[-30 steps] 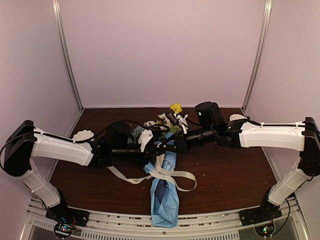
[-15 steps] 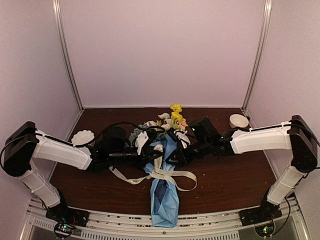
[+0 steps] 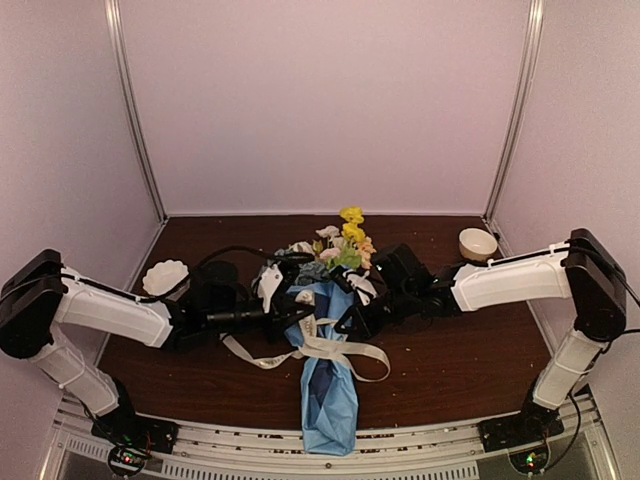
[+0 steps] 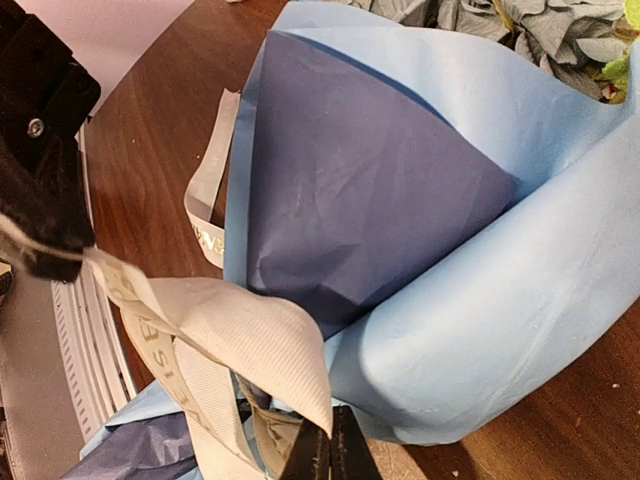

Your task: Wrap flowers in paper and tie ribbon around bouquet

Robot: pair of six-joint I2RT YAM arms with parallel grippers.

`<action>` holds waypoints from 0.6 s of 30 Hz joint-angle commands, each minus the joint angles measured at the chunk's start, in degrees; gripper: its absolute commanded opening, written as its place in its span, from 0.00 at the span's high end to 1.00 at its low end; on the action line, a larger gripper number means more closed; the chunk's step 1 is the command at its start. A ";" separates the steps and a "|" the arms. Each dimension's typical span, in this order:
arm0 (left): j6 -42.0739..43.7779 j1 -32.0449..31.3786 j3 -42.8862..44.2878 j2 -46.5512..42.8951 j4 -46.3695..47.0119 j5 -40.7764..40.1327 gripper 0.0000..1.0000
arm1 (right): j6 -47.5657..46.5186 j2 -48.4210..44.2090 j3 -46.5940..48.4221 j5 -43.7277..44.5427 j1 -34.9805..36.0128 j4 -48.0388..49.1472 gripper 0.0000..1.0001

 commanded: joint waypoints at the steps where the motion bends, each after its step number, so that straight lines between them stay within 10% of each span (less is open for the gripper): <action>1: -5.34 1.91 -5.62 -5.22 5.16 -6.17 0.97 | -0.93 -2.99 -0.39 3.23 0.27 -1.44 1.00; 10: -7.63 3.07 -16.46 -16.41 0.36 -6.94 0.35 | -2.84 -6.02 -0.04 0.76 0.74 -3.26 1.00; 18: 7.18 -1.99 -14.57 -26.77 -10.17 -14.69 0.43 | -4.45 -6.11 1.74 -1.15 0.95 -5.91 1.00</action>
